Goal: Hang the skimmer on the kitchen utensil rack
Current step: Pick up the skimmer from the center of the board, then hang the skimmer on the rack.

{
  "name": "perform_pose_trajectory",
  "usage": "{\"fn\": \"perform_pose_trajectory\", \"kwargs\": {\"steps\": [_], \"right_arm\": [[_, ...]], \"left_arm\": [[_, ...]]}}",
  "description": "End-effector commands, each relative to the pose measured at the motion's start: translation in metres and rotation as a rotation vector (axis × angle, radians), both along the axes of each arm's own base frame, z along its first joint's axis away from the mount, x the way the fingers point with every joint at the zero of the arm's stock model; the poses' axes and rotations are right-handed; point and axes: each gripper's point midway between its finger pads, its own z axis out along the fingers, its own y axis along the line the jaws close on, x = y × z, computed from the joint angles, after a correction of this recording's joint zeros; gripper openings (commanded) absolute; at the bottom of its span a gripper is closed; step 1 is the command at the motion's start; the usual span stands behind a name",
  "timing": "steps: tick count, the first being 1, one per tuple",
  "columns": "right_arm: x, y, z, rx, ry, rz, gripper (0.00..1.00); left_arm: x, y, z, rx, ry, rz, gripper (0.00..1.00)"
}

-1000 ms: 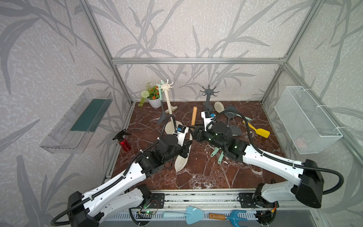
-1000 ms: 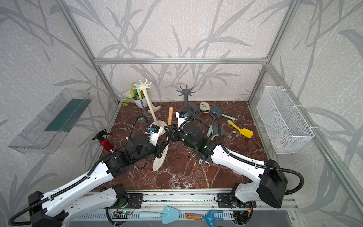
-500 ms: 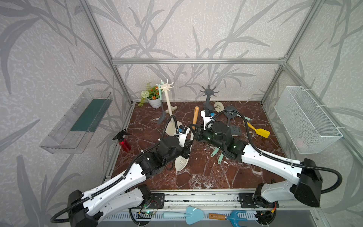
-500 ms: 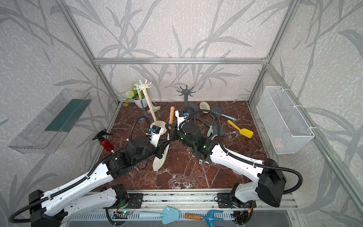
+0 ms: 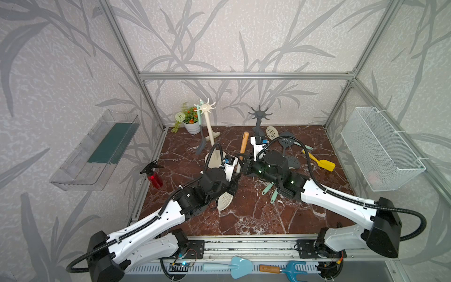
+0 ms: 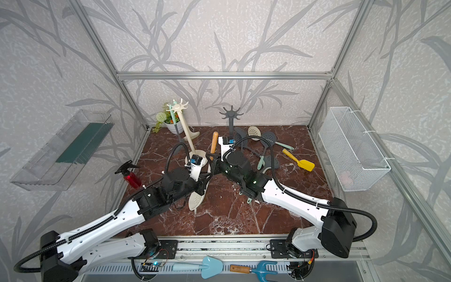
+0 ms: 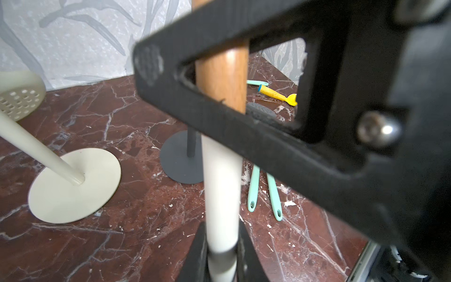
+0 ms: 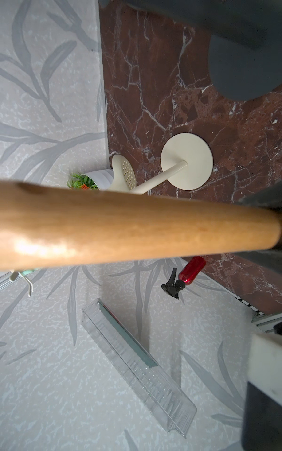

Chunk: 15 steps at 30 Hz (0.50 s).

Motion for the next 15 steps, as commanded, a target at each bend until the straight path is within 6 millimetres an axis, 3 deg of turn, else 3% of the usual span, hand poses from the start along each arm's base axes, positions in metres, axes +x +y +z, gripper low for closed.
{"fn": "perform_pose_trajectory", "kwargs": {"steps": [1, 4, 7, 10, 15], "right_arm": [[-0.013, -0.001, 0.029, 0.071, -0.049, 0.036, 0.07], [-0.016, -0.002, 0.031, 0.056, -0.074, 0.045, 0.19], [-0.023, -0.004, 0.034, 0.022, -0.111, 0.071, 0.41], [-0.032, -0.014, 0.035, -0.007, -0.155, 0.090, 0.56], [-0.047, -0.036, 0.028, -0.075, -0.231, 0.102, 0.63]], "left_arm": [[0.012, 0.010, 0.016, -0.024, -0.044, 0.078, 0.00], [0.013, 0.022, 0.016, -0.014, -0.056, 0.120, 0.00], [0.015, 0.042, 0.017, -0.008, -0.077, 0.179, 0.00], [0.019, 0.068, 0.018, 0.001, -0.099, 0.254, 0.00], [0.028, 0.109, 0.028, 0.012, -0.134, 0.358, 0.00]]}}
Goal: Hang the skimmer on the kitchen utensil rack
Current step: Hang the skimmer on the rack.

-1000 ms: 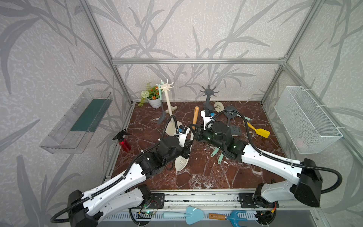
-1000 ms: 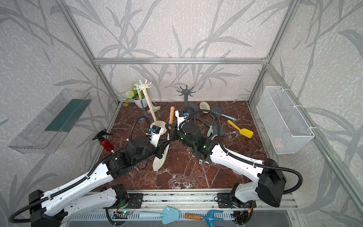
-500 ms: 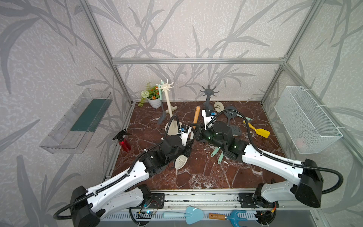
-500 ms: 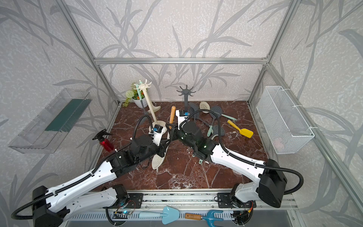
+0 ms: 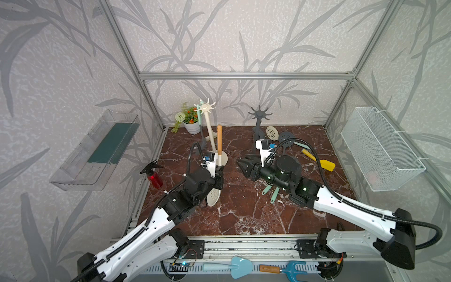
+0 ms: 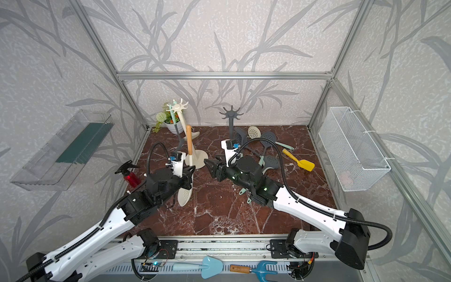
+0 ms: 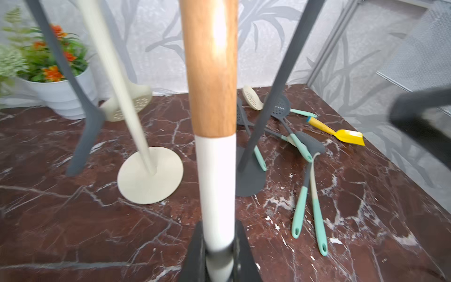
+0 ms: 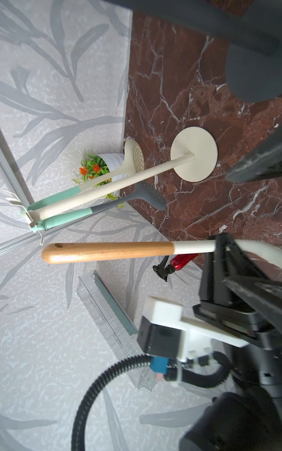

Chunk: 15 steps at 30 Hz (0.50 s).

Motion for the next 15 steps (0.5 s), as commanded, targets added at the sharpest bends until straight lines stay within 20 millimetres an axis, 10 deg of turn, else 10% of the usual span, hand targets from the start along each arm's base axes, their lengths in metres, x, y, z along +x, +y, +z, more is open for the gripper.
{"fn": "perform_pose_trajectory", "kwargs": {"steps": [1, 15], "right_arm": [[-0.012, -0.012, -0.001, -0.061, -0.090, 0.020, 0.64], [-0.022, -0.022, -0.013, -0.160, -0.204, 0.046, 0.64]], "left_arm": [[0.006, 0.029, 0.013, 0.039, -0.054, 0.087, 0.00], [0.038, 0.097, 0.044, 0.099, -0.088, 0.194, 0.00]]}}
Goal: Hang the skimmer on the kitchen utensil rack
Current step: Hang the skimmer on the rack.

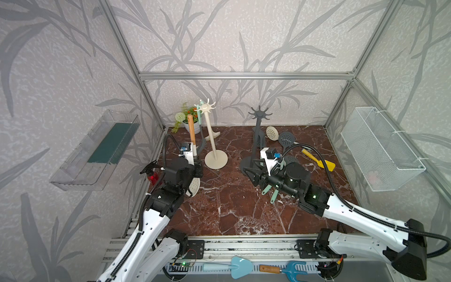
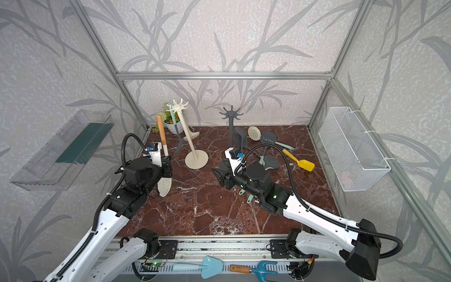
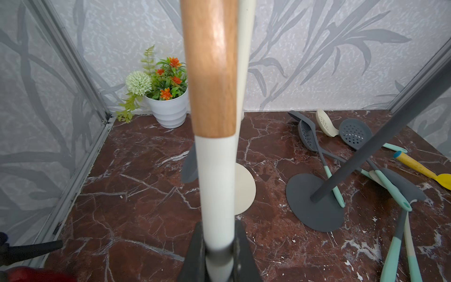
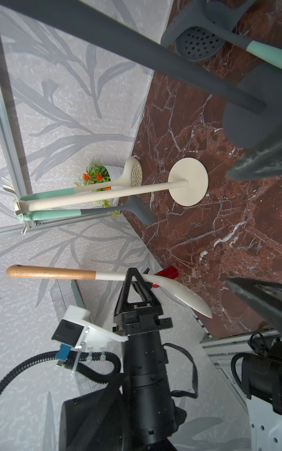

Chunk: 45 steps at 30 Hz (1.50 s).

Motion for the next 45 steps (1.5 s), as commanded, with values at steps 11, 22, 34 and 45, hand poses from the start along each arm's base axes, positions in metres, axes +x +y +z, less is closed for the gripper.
{"fn": "perform_pose_trajectory", "kwargs": {"steps": [11, 22, 34, 45], "right_arm": [[-0.009, 0.005, 0.010, -0.032, -0.107, 0.065, 0.64], [-0.006, 0.010, 0.011, -0.037, -0.114, 0.069, 0.64], [-0.005, 0.012, 0.013, -0.032, -0.111, 0.075, 0.63], [-0.005, 0.012, 0.010, -0.035, -0.107, 0.073, 0.63]], "left_arm": [[0.037, 0.008, 0.030, -0.068, -0.047, -0.133, 0.00], [0.053, 0.003, 0.025, -0.074, -0.012, -0.195, 0.00], [0.058, -0.001, 0.021, -0.070, 0.016, -0.225, 0.00], [0.060, 0.001, 0.009, -0.045, 0.071, -0.227, 0.00]]}}
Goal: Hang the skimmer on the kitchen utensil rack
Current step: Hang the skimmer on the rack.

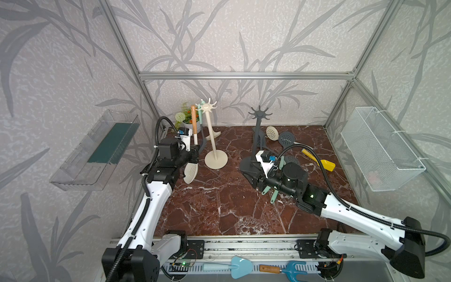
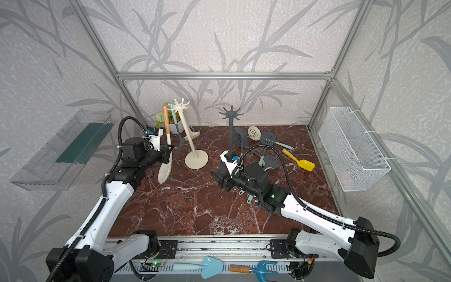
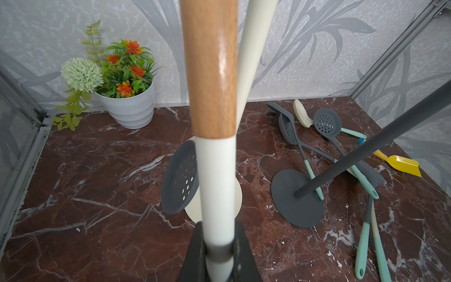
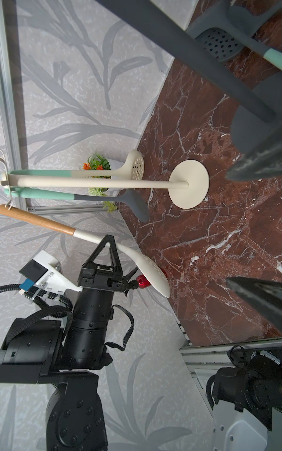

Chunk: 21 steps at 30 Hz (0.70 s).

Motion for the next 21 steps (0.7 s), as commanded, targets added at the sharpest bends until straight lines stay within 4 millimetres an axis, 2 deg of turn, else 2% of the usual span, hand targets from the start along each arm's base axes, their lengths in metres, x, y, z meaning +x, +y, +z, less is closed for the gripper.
{"fn": "perform_pose_trajectory", "kwargs": {"steps": [1, 9, 21], "right_arm": [[-0.001, 0.003, 0.018, 0.036, -0.034, 0.011, 0.63], [-0.001, 0.004, 0.018, 0.035, -0.032, 0.017, 0.63], [-0.001, 0.003, 0.017, 0.032, -0.030, 0.015, 0.63]], "left_arm": [[0.001, 0.001, 0.020, 0.037, -0.050, -0.020, 0.00], [0.000, 0.005, 0.019, 0.057, -0.046, 0.001, 0.00], [-0.006, 0.006, 0.041, 0.009, -0.115, 0.022, 0.00]]}}
